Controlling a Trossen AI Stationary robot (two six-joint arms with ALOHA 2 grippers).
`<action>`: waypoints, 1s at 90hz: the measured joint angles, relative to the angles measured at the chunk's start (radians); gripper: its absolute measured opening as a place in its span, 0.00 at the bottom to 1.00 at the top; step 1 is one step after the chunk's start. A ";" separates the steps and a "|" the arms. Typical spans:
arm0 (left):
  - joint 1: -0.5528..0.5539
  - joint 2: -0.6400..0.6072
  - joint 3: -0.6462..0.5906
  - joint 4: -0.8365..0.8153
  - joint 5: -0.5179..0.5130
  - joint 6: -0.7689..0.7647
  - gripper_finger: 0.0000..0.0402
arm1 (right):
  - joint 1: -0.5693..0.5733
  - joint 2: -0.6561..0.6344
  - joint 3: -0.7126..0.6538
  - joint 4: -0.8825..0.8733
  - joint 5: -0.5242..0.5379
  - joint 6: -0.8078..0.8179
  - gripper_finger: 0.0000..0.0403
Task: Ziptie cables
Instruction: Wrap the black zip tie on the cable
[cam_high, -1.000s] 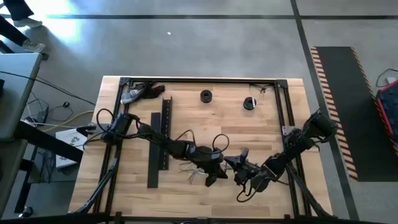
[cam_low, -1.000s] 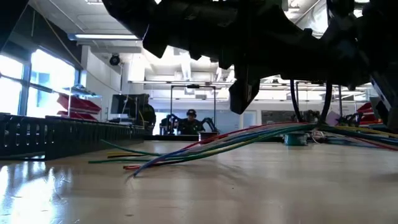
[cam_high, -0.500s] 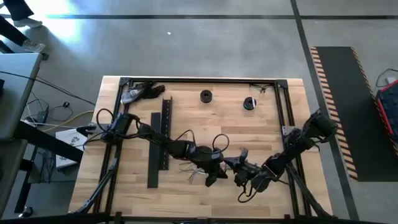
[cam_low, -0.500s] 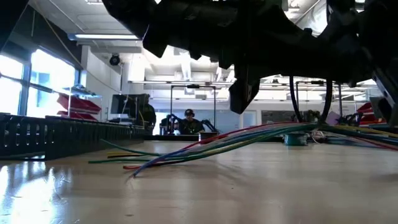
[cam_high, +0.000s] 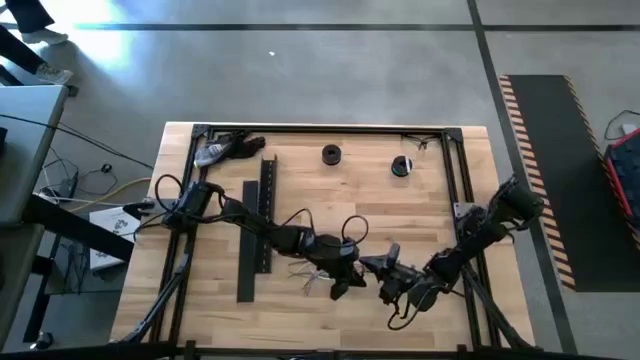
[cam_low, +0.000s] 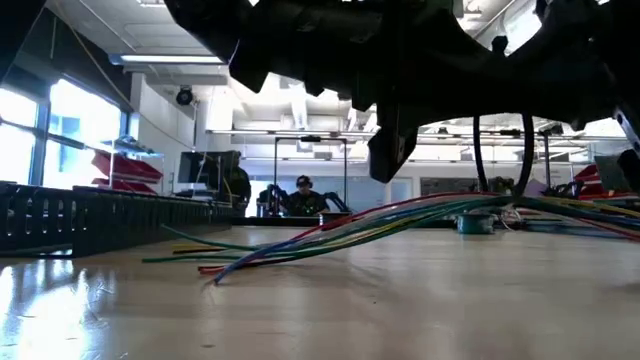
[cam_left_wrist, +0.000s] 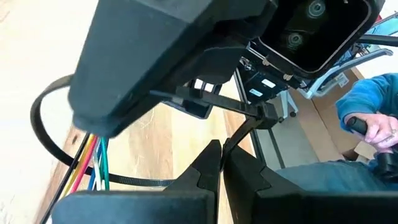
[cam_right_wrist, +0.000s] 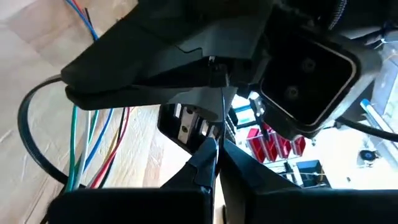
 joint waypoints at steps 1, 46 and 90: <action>0.000 0.000 0.000 0.000 0.000 -0.001 0.00 | 0.000 0.000 0.000 0.000 0.001 -0.001 0.00; 0.027 0.020 -0.012 0.038 0.057 -0.037 0.00 | 0.001 0.000 0.000 0.000 0.000 -0.129 0.00; 0.047 0.024 -0.124 0.258 0.099 -0.115 0.00 | 0.011 0.019 0.003 0.011 -0.035 -0.142 0.00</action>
